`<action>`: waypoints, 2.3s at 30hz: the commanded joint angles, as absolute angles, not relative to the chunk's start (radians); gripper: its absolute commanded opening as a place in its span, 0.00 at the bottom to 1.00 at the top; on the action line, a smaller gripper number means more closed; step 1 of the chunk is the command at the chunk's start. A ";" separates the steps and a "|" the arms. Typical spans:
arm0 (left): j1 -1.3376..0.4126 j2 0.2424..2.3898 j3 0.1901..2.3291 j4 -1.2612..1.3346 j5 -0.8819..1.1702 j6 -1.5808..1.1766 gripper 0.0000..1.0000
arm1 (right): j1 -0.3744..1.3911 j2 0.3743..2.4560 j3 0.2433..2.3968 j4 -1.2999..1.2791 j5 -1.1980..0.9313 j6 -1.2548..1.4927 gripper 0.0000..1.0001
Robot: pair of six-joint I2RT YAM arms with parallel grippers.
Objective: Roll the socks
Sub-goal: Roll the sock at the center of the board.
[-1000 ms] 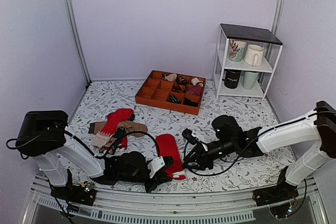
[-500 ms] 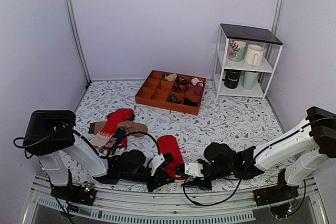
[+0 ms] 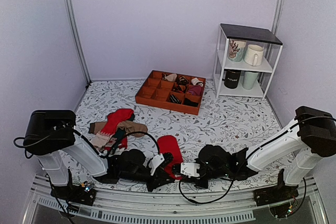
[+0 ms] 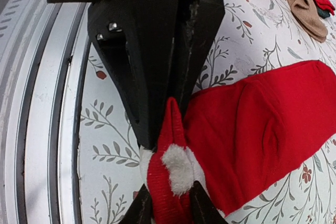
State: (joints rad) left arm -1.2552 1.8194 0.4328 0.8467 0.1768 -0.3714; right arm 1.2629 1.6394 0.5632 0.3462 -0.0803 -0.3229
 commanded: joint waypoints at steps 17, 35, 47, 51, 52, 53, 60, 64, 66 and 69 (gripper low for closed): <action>-1.358 1.472 0.362 0.375 -0.259 -0.199 0.58 | 1.105 1.941 0.722 0.156 -0.593 0.094 0.07; -1.489 1.592 0.373 0.647 -0.507 0.038 0.61 | 1.034 2.006 0.787 -0.027 -0.682 0.197 0.07; -1.449 1.476 0.348 0.563 -0.492 -0.075 1.00 | 1.034 2.001 0.793 -0.021 -0.681 0.196 0.07; -1.464 1.449 0.324 0.594 -0.520 -0.080 1.00 | 1.033 2.002 0.791 -0.022 -0.684 0.195 0.07; -1.466 1.432 0.309 0.624 -0.487 -0.050 0.96 | 1.033 2.003 0.791 -0.021 -0.686 0.195 0.07; -1.464 1.416 0.290 0.654 -0.460 -0.040 0.96 | 1.033 2.003 0.790 -0.019 -0.687 0.195 0.07; -1.435 1.318 0.247 0.657 -0.300 -0.037 0.99 | 1.033 2.002 0.789 -0.017 -0.691 0.198 0.07; -1.421 1.273 0.191 0.732 -0.168 0.022 0.97 | 1.034 2.006 0.791 -0.019 -0.695 0.196 0.07; -1.387 1.286 0.197 0.731 -0.084 0.025 0.77 | 1.033 2.009 0.795 -0.026 -0.699 0.196 0.07; -1.343 1.363 0.203 0.774 0.034 0.006 0.65 | 1.034 2.011 0.800 -0.032 -0.701 0.192 0.07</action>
